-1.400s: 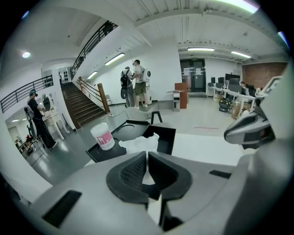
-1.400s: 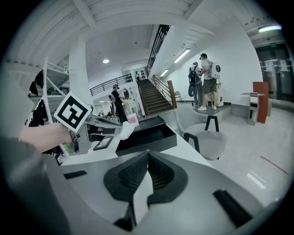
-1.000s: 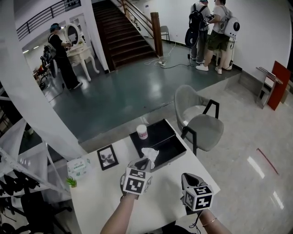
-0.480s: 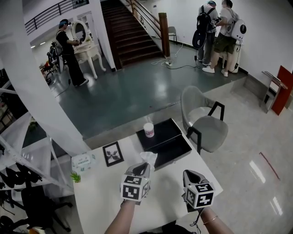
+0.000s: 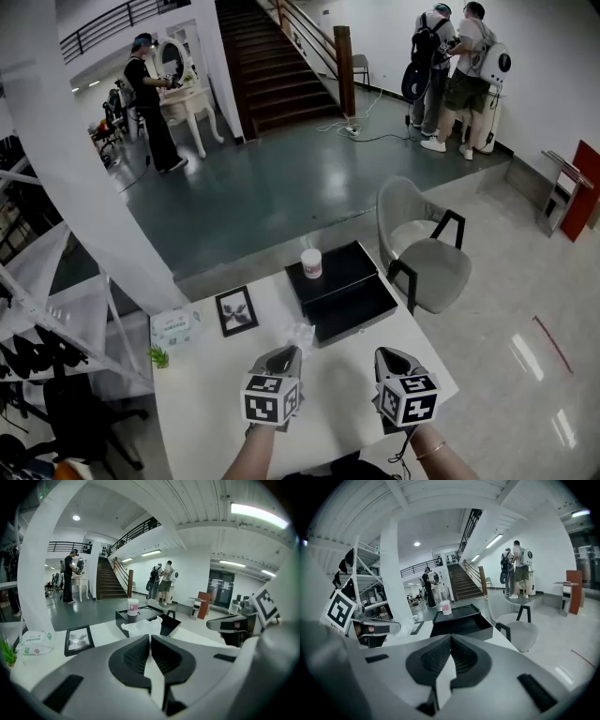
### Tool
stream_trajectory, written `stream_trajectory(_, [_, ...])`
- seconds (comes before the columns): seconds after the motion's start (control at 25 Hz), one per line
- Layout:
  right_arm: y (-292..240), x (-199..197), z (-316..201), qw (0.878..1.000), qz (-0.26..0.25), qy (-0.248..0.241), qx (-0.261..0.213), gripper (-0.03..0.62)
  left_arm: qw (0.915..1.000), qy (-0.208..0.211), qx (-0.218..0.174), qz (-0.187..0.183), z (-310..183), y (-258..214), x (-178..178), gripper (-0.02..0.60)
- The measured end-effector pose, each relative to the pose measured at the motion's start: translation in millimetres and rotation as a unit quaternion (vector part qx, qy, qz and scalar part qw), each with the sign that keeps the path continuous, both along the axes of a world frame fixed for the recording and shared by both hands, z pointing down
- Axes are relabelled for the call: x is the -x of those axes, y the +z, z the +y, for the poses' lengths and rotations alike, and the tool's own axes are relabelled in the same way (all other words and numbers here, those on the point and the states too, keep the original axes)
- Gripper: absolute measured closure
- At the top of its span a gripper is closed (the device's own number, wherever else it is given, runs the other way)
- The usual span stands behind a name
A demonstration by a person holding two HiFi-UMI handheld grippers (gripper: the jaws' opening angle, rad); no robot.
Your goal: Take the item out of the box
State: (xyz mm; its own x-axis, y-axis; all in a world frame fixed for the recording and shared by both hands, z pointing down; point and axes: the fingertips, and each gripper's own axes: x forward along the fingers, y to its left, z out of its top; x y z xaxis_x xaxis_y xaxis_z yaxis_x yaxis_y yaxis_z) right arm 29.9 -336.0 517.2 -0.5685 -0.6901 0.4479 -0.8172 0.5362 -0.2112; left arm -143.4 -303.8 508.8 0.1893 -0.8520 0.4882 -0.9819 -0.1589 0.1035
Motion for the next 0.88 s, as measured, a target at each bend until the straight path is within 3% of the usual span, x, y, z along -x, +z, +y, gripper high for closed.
stream_trajectory(0.44, [1.5, 7.5, 5.1, 1.0, 0.003, -0.004, 0.001, 0.594, 0.9994, -0.03, 0.001, 0.016, 19.6, 11.3, 14.8, 0.56])
stream_trajectory(0.88, [-3.3, 21.4, 12.0, 0.999, 0.016, -0.039, -0.014, 0.594, 0.9991, -0.035, 0.002, 0.023, 22.1, 11.5, 21.3, 0.56])
